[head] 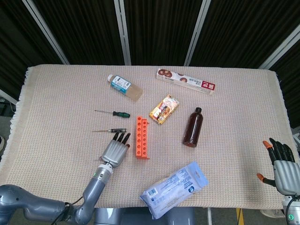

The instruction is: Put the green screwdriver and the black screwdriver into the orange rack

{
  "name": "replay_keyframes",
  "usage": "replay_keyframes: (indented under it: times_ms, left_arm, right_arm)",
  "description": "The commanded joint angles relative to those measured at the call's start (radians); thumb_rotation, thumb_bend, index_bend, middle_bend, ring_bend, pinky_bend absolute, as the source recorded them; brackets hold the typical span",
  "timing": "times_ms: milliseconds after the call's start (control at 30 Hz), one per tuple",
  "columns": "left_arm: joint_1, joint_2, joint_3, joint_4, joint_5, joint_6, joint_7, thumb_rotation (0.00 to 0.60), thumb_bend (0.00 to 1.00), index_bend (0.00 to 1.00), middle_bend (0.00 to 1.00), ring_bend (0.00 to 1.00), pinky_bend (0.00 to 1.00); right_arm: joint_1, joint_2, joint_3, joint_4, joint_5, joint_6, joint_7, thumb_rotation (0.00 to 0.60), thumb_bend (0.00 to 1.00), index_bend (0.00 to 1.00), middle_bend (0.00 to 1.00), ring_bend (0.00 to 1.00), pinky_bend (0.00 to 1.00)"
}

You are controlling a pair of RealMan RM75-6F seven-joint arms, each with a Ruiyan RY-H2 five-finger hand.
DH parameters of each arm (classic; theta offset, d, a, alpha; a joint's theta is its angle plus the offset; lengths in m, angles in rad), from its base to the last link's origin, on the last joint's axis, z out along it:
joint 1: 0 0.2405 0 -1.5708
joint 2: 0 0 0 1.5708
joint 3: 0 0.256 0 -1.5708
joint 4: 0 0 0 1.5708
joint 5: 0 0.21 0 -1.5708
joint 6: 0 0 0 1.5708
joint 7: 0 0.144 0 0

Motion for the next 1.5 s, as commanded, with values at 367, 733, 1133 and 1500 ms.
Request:
replay_keyframes:
  times_ms: [367, 733, 1133, 1500]
  left_arm:
    - [-0.012, -0.007, 0.0, -0.011, -0.046, 0.012, 0.03, 0.6, 0.34, 0.41, 0.0, 0.0, 0.0]
    - [0.001, -0.002, 0.012, -0.013, -0.002, 0.026, -0.016, 0.6, 0.45, 0.55, 0.03, 0.0, 0.0]
    - [0.065, 0.13, -0.016, -0.13, 0.143, 0.049, -0.227, 0.6, 0.55, 0.71, 0.16, 0.03, 0.0]
    - [0.179, 0.347, -0.054, -0.268, 0.405, 0.029, -0.686, 0.6, 0.56, 0.72, 0.21, 0.05, 0.0]
  right_arm:
    - [-0.004, 0.0, 0.0, 0.004, 0.004, -0.002, 0.008, 0.6, 0.0, 0.1, 0.02, 0.0, 0.02]
    - [-0.005, -0.002, 0.001, 0.011, 0.003, -0.004, 0.019, 0.6, 0.0, 0.1, 0.02, 0.0, 0.02]
    - [-0.005, -0.003, 0.0, 0.012, -0.006, -0.002, 0.021, 0.6, 0.0, 0.1, 0.02, 0.0, 0.02]
    - [0.0, -0.004, 0.002, 0.006, -0.014, -0.001, 0.014, 0.6, 0.0, 0.1, 0.02, 0.0, 0.02]
